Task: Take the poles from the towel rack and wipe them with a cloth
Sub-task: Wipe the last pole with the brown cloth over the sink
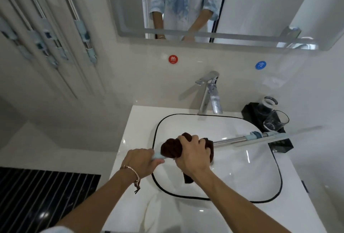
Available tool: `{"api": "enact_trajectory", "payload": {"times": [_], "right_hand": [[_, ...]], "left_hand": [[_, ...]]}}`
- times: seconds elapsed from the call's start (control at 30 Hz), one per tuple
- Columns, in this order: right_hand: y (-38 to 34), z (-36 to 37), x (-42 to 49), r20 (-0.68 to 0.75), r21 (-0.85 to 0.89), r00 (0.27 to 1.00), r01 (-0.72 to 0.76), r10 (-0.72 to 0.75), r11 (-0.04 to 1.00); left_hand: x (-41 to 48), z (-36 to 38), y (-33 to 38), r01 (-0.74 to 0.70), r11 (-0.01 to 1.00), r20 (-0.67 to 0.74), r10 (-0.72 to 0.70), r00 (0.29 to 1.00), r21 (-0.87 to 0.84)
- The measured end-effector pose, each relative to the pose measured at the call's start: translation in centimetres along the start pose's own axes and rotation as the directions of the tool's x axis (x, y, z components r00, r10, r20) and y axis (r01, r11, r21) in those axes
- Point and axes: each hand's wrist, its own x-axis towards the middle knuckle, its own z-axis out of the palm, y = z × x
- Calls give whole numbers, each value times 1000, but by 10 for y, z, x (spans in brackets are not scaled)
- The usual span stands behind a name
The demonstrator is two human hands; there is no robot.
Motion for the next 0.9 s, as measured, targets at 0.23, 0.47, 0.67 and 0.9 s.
{"api": "enact_trajectory", "payload": {"times": [0.23, 0.47, 0.67, 0.9], "right_hand": [[42, -28, -15, -45, 3, 999, -24, 25, 1000], [146, -64, -31, -92, 229, 987, -107, 132, 967], [253, -73, -63, -170, 482, 952, -144, 253, 864], [389, -47, -80, -65, 423, 893, -380, 445, 823]], "left_hand": [[22, -17, 70, -105, 994, -7, 105, 994, -13], [51, -30, 176, -146, 989, 36, 147, 988, -30], [85, -61, 283, -98, 975, -13, 98, 995, -198], [92, -81, 348, -72, 919, -119, 27, 992, -388]]}}
